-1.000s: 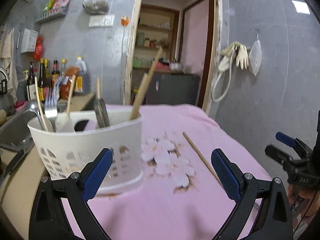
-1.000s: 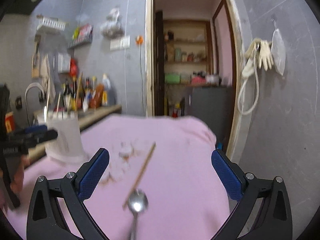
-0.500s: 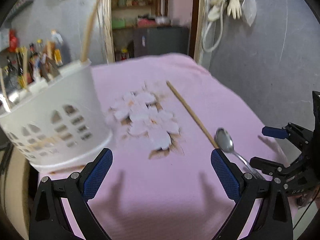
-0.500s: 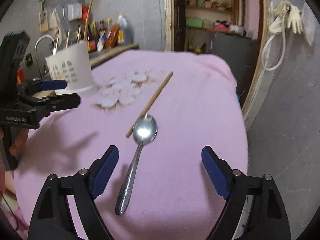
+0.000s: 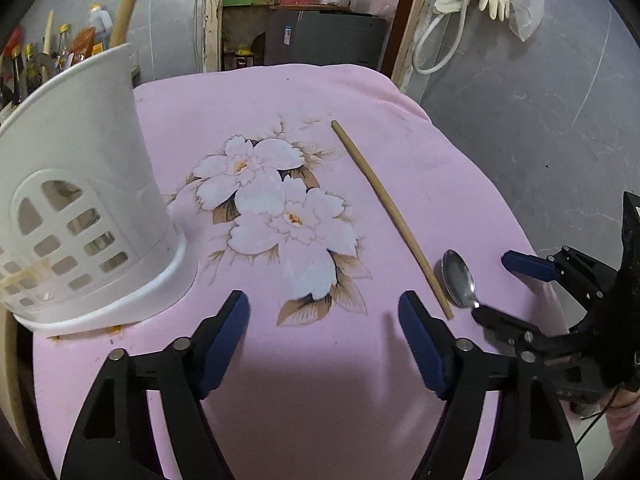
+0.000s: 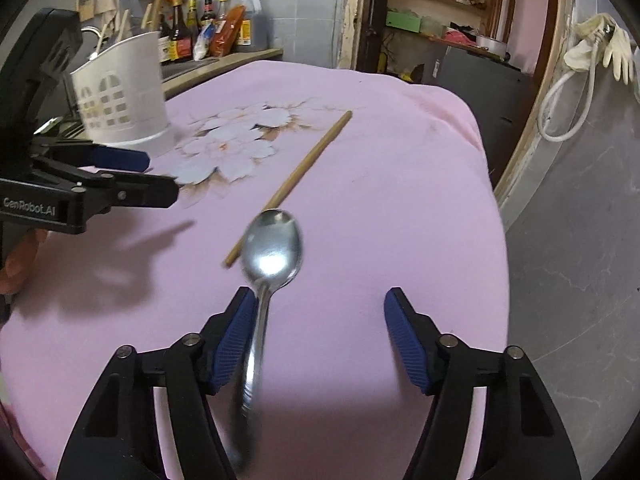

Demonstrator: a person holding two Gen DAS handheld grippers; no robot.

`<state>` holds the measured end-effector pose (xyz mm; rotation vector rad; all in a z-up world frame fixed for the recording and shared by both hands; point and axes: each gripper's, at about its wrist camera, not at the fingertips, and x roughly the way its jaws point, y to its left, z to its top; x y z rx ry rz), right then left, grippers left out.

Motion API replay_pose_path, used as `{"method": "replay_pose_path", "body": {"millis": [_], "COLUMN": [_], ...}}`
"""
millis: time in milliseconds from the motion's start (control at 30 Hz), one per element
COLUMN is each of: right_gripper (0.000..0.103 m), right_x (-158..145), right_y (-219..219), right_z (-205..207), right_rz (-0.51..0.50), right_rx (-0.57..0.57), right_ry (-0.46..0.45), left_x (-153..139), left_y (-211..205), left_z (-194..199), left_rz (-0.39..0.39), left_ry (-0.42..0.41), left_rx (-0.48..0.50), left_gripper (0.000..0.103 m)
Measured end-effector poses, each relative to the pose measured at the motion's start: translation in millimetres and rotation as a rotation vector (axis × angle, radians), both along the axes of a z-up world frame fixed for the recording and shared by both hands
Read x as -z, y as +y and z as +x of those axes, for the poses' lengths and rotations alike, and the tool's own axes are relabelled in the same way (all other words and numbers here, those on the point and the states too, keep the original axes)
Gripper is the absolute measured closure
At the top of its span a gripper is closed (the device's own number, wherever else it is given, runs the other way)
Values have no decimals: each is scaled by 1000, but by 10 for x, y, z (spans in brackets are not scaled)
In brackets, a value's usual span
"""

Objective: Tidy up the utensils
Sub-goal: 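Grasp the wooden chopstick with the left tool while the right tool grasps the steel spoon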

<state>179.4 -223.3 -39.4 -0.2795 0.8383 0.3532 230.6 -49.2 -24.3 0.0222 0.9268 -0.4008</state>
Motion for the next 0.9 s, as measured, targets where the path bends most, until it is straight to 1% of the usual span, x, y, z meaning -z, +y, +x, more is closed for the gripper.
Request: {"method": "replay_pose_path", "body": {"millis": [33,100,167,267,433,500,667,833,900], "right_gripper": [47,56,63,69,70,70,70,69,67], "right_x": [-3,-11,-20,-41,-78,-91,-115,-127,-131], "right_y": [-10,-26,-62,-138,-298,-342,-454,-509,-510], "right_z": [29,91,146,243,461,532,673,758,773], "right_rz": [-5,-16,-20,-22,13,25,53,83,103], "right_rx": [1,4,9,28,70,84,119,119,103], "right_ry": [-6,-18,-27,-43,-48,-51,-45,-34,-25], "left_x": [0,-2,-5,-24,-21,-11,32,41,47], "left_y": [-3,-20,-56,-108,-275,-343,-444,-471,-483], "left_z": [30,92,157,218,418,524,818,1078,1157], "left_rz": [-7,-26,-39,-51,-61,-66,-91,-120,-128], "left_ry": [4,12,19,17,36,58,110,145,159], "left_rx": [-1,-3,-3,3,19,26,9,-9,-13], "left_gripper": [37,44,48,53,62,67,74,78,83]}}
